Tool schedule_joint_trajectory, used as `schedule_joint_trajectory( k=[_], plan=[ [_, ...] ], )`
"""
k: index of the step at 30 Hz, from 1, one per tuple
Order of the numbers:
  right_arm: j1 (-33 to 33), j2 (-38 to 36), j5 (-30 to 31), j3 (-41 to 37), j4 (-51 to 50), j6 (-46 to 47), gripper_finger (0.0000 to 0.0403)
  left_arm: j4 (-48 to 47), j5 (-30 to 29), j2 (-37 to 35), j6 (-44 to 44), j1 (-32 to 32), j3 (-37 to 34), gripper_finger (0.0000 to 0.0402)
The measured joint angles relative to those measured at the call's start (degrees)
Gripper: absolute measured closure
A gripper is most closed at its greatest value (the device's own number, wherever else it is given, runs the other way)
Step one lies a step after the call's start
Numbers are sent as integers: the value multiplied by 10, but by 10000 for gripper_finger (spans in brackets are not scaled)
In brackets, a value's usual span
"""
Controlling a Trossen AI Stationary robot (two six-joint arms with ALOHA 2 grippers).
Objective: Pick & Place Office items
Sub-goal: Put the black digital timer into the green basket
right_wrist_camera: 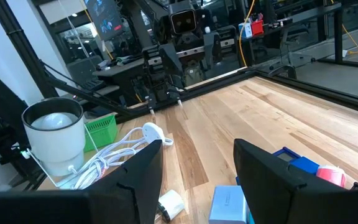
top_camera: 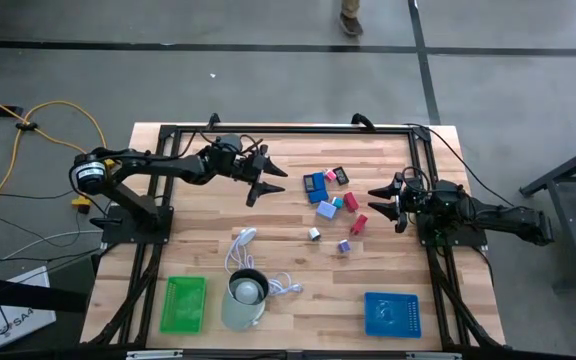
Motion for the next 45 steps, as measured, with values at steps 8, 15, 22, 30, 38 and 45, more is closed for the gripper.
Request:
schedule_joint_trajectory(
  k=[8,15,22,30,38,45],
  plan=[
    [0,0,0,0,0,0,219,2,0,0,0,0,0,189],
    [0,0,0,0,0,0,219,2,0,0,0,0,0,189],
    [0,0,0,0,8,-2,219,2,0,0,0,0,0,189],
    [0,0,13,0,21,13,219,2,0,0,0,0,0,189],
    [0,0,55,0,24,15,219,2,0,0,0,0,0,189],
    [0,0,28,1,62,-20,219,2,0,0,0,0,0,189]
  ],
)
